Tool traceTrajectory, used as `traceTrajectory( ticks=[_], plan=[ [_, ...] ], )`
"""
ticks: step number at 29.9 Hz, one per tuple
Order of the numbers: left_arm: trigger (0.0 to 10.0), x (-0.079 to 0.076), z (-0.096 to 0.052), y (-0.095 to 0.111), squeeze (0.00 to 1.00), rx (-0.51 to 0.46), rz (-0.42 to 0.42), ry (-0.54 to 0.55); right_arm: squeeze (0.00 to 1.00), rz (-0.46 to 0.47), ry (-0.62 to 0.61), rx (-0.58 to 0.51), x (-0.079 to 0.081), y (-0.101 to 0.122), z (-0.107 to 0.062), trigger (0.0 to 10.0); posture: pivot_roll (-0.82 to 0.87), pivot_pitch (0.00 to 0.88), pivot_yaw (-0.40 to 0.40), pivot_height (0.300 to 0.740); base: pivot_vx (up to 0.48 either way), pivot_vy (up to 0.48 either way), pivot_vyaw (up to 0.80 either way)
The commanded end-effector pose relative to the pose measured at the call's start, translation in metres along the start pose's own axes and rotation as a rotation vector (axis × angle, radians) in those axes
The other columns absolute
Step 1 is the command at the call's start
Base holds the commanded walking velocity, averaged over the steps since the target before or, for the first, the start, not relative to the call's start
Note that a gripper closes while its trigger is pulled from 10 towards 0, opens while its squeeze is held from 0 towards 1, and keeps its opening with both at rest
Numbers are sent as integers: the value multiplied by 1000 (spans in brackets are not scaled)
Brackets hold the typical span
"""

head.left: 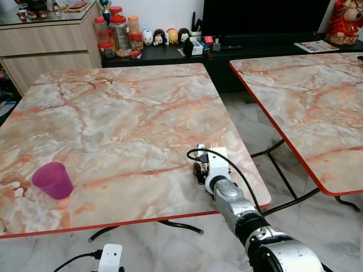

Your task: Setting the table

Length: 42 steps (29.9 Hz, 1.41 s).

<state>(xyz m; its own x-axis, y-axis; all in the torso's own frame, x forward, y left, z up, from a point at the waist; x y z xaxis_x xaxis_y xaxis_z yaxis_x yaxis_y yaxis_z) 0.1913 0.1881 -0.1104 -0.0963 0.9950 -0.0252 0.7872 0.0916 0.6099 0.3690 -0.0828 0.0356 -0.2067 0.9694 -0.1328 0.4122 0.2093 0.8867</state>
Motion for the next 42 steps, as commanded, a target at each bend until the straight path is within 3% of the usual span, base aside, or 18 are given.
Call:
traceTrajectory(
  ticks=[1,7,8,9,10,11,12,42],
  plan=[
    [10000,-1,0,-1,0,11,14,-11,0,-11,2,21,1,-2,0,10000,38,0,-6,740,0,0,0],
    [10000,-3,0,-3,0,26,8,-27,0,-21,15,48,3,-9,-1,10000,38,0,-6,740,0,0,0],
    [10000,-3,0,-4,0,29,7,-29,0,-22,16,49,3,-8,-1,7647,38,0,-6,740,0,0,0],
    [10000,-4,0,-4,0,31,6,-31,0,-24,13,52,3,-9,0,3804,38,0,-6,740,0,0,0],
    [10000,-4,0,-5,0,32,7,-32,0,-27,11,53,3,-9,0,1294,40,0,-8,740,0,0,0],
    [10000,-4,0,-5,0,33,7,-34,0,-29,10,54,3,-9,0,1294,40,0,-8,740,0,0,0],
    [10000,-5,0,-6,0,36,6,-36,0,-34,10,56,2,-9,0,0,38,0,-7,740,0,0,0],
    [10000,-8,-1,-9,0,52,-9,-53,0,-46,53,60,9,-12,-1,0,42,0,-15,740,0,0,0]
  ],
)
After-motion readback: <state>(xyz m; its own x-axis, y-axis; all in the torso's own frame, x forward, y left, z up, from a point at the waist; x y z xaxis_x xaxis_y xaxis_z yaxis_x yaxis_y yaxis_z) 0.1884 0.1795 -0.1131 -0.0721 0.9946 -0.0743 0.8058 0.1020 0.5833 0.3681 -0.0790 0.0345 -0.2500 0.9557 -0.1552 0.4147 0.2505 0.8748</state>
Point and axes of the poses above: a point about 5 cm out from each wrist's last joint towards the gripper, its own z axis pointing out of the wrist towards the gripper, its own y axis along the axis of the wrist's last joint, x = y × z, the point moved 3 cm from there along z, pointing out of the wrist towards the gripper, and after that the axes turned 9 degrees about -z, right-handed, at the moved point
